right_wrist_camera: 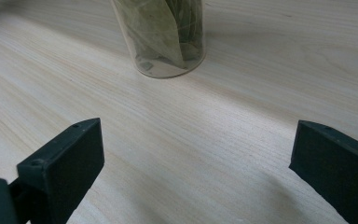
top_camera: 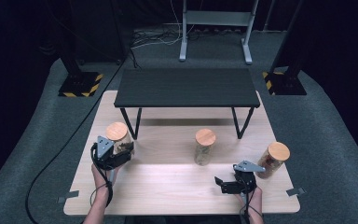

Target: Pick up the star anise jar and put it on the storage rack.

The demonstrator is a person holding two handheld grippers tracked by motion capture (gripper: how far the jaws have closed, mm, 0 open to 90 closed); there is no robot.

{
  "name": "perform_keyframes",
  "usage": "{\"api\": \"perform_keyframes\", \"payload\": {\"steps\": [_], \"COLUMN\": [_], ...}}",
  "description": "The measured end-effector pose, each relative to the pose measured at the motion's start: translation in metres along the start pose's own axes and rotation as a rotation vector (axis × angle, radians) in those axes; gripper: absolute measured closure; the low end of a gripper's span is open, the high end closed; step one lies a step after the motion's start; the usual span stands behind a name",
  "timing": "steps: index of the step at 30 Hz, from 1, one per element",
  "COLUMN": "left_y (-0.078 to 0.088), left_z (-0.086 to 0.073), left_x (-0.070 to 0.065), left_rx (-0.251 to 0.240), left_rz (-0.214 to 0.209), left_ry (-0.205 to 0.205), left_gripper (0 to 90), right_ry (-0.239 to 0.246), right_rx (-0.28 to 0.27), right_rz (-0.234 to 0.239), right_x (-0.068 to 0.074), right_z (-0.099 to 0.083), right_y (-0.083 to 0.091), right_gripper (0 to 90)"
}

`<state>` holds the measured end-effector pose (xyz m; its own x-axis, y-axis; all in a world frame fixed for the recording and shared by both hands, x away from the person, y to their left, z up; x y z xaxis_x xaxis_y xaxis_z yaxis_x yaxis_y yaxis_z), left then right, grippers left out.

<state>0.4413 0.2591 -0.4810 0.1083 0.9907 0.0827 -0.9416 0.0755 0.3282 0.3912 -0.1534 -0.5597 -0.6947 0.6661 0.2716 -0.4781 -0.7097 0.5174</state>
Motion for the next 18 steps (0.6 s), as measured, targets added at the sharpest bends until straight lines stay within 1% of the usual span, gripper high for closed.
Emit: {"api": "perform_keyframes", "payload": {"steps": [9, 18], "left_y": [0.003, 0.006], "left_z": [0.007, 0.016], "left_x": [-0.001, -0.002], "left_rx": [-0.007, -0.016], "left_rz": [-0.020, -0.037], "left_ry": [0.000, -0.009], "left_gripper": [24.2, 24.1], "right_ry": [0.000, 0.000], "right_rx": [0.002, 0.007], "right_rz": [0.000, -0.001], "right_x": [0.000, 0.000], "right_z": [0.000, 0.000], "right_y": [0.000, -0.001], "right_gripper": [1.8, 1.8]}}
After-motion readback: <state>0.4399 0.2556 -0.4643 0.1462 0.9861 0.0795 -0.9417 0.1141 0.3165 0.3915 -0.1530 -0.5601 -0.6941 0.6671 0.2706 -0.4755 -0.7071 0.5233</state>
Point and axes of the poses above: each handheld gripper's, and its own axes: y roughly backward along the jaws, z roughly out of its top, x roughly to its left, the point moved 6 cm from there along -y, roughly forward along the jaws, and after that the axes turned 15 degrees about z, right-handed, at the moved point
